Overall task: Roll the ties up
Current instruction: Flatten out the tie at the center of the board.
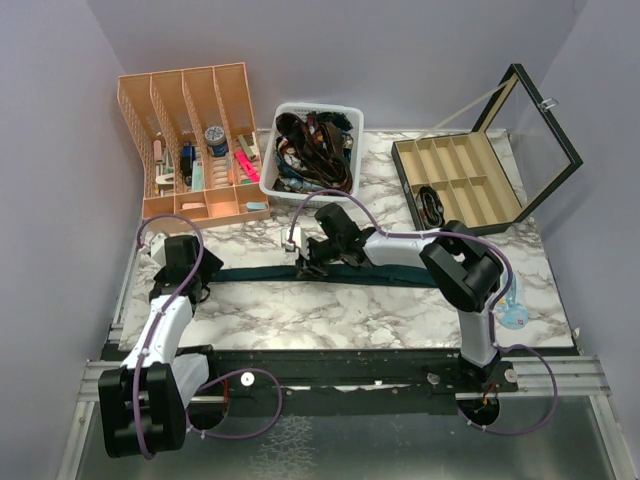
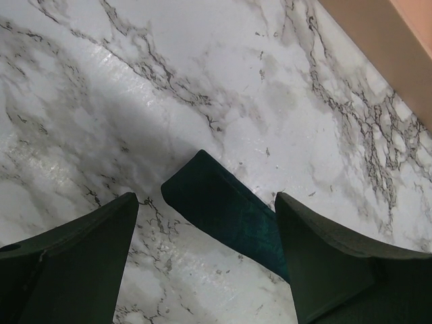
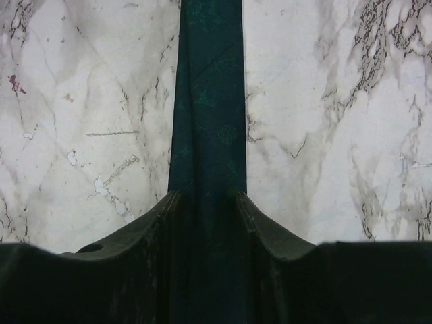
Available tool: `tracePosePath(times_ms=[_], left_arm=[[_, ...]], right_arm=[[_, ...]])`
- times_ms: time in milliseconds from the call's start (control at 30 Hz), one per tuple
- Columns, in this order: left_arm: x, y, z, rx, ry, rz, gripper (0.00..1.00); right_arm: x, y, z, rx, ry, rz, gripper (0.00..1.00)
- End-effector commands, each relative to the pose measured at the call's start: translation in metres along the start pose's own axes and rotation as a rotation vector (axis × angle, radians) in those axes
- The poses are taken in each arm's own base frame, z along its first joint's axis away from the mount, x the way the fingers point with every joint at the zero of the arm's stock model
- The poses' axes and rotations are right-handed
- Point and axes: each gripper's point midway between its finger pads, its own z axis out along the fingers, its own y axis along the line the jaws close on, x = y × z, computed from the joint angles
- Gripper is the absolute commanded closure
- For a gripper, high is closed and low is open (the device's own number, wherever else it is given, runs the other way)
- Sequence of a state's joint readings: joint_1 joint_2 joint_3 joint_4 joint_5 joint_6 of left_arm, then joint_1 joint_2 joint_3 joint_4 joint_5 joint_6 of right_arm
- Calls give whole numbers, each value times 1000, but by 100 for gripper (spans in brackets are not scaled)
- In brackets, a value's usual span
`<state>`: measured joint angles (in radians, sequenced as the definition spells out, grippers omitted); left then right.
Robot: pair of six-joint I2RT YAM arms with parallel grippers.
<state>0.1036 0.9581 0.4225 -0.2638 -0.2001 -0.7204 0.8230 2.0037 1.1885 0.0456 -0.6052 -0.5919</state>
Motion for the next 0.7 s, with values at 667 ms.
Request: tracePosePath(times_ms=[667], left_arm=[[-16, -21, 6, 172, -43, 21, 14]], right_arm=[[61, -4, -134, 774, 27, 1179, 51]])
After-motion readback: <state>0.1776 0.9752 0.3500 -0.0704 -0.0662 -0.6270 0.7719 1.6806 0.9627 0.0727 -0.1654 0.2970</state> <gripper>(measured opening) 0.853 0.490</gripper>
